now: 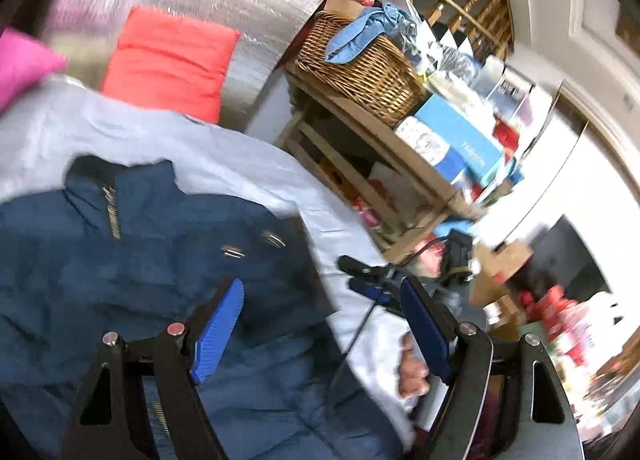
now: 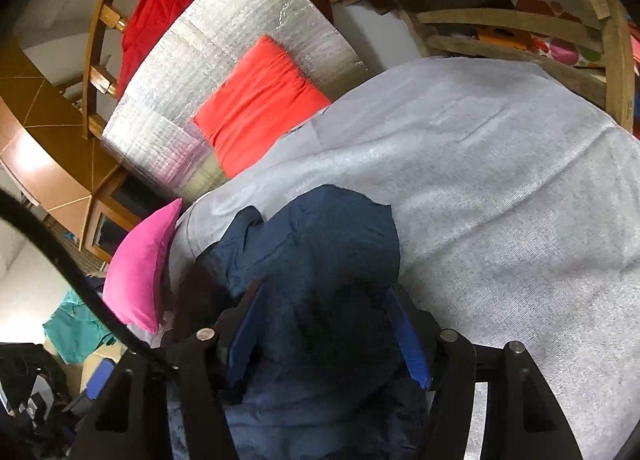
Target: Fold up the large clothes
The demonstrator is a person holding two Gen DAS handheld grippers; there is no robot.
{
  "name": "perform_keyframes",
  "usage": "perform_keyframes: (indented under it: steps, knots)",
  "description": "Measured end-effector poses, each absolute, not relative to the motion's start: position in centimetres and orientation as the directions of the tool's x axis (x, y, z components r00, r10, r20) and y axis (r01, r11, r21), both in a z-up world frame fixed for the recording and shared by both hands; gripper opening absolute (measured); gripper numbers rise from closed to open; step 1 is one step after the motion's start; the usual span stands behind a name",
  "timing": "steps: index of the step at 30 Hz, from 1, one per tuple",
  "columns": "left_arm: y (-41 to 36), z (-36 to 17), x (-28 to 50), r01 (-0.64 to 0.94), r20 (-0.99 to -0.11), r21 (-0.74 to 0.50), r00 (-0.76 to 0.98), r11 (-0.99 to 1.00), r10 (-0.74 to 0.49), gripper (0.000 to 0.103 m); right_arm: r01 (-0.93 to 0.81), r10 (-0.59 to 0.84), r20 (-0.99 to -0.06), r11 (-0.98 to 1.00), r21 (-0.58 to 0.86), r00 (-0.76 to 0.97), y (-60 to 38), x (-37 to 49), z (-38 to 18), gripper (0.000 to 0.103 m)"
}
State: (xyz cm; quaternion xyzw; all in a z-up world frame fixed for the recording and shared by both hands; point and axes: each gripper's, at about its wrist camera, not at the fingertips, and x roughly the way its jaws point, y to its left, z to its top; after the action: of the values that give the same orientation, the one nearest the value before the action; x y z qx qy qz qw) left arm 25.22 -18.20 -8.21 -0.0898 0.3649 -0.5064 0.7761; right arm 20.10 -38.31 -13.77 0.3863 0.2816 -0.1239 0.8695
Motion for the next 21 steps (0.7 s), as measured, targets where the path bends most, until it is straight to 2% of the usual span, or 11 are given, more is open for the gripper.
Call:
perform_keyframes:
  steps: [3,8,11,14,16,18,19,20,21]
  knots:
    - [-16.3,-9.0,27.4,0.65,-0.534,-0.478,0.319,0.591,-0.783,0.081,0.406,0.042,-0.57,0.66,0.632,0.82,-38.4,20.2,-13.8,0.065]
    - [-9.0,-13.0,33.1,0.305,-0.725,-0.386,0.483,0.871,-0.49,0.081,0.389,0.141,-0.597,0.638,0.665,0.79,-38.1,21.6,-15.6,0.065]
    - [-4.6,-15.1,35.6,0.102,-0.793,-0.348,0.498,0.932,-0.351,0.081,0.404,0.188,-0.634,0.629,0.664,0.75,-37.7,23.0,-17.3,0.065]
    - [-0.7,-17.8,36.3,-0.031,-0.861,-0.289,0.445,0.957,-0.246,0.081,0.448,0.182,-0.709,0.663,0.6,0.682,-36.8,24.8,-19.1,0.063]
    - [0.8,-19.6,36.1,-0.062,-0.885,-0.276,0.406,0.959,-0.228,0.081,0.444,0.162,-0.714,0.683,0.579,0.682,-36.3,25.1,-19.3,0.049]
    - [1.1,-19.9,35.9,-0.047,-0.894,-0.261,0.389,0.964,-0.223,0.081,0.418,0.157,-0.714,0.717,0.557,0.683,-35.5,25.2,-18.7,0.018]
    - [1.0,-19.6,35.7,-0.033,-0.896,-0.245,0.389,0.969,-0.214,0.081,0.417,0.131,-0.717,0.737,0.532,0.684,-35.0,25.1,-18.1,0.016]
    - [0.9,-19.4,35.6,-0.024,-0.897,-0.237,0.388,0.971,-0.209,0.081,0.409,0.089,-0.708,0.763,0.5,0.701,-34.5,24.7,-17.0,0.009]
    - [0.6,-19.2,35.5,-0.018,-0.897,-0.235,0.389,0.972,-0.209,0.081,0.385,0.069,-0.685,0.784,0.486,0.725,-34.0,24.3,-16.0,0.009]
